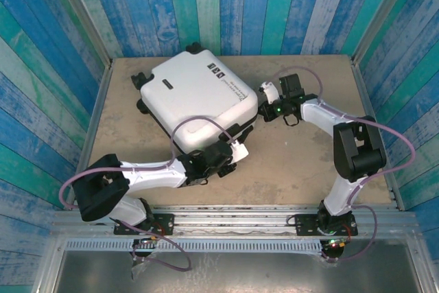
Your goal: Pack the luggage
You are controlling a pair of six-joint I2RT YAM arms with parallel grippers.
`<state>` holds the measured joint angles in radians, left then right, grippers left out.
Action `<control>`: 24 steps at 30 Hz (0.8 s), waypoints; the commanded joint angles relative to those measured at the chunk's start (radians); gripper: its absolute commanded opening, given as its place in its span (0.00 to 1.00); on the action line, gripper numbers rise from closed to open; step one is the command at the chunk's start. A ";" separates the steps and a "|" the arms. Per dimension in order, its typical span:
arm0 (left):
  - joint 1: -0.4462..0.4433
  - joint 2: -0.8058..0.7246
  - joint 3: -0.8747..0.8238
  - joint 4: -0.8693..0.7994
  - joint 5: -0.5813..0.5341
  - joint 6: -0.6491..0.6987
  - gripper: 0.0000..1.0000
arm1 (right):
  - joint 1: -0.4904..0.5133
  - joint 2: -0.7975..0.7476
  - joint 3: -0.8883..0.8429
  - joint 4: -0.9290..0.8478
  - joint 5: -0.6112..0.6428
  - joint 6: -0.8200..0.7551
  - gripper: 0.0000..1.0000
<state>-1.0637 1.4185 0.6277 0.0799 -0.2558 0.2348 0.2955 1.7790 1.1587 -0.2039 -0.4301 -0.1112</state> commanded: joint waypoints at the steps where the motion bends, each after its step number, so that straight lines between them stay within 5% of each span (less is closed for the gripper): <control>1: -0.119 -0.041 0.023 -0.013 0.223 0.100 0.29 | -0.096 -0.018 0.131 0.162 0.161 0.088 0.31; 3: -0.131 -0.042 0.030 -0.010 0.175 0.096 0.74 | -0.099 -0.041 0.115 0.132 0.188 0.080 0.45; 5: -0.145 -0.050 0.035 -0.003 0.124 0.097 1.00 | -0.108 -0.085 0.071 0.124 0.232 0.090 0.54; 6: -0.145 -0.056 0.042 -0.002 0.112 0.095 0.94 | -0.118 -0.115 0.045 0.118 0.251 0.102 0.57; 17: -0.185 -0.157 0.281 -0.060 0.010 0.171 0.93 | -0.211 -0.578 -0.404 0.303 0.431 0.134 0.79; 20: -0.185 -0.318 0.259 0.037 -0.028 0.172 0.93 | -0.215 -0.741 -0.583 0.462 0.518 0.123 1.00; 22: -0.183 -0.419 0.206 0.152 -0.159 0.164 0.93 | -0.218 -0.815 -0.693 0.572 0.528 0.079 1.00; 24: -0.168 -0.521 0.124 0.289 -0.405 0.173 0.93 | -0.220 -0.854 -0.775 0.645 0.524 0.041 1.00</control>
<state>-1.2476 1.0321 0.8288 0.1684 -0.3710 0.3828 0.0814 0.9569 0.4736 0.2615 0.0364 -0.0120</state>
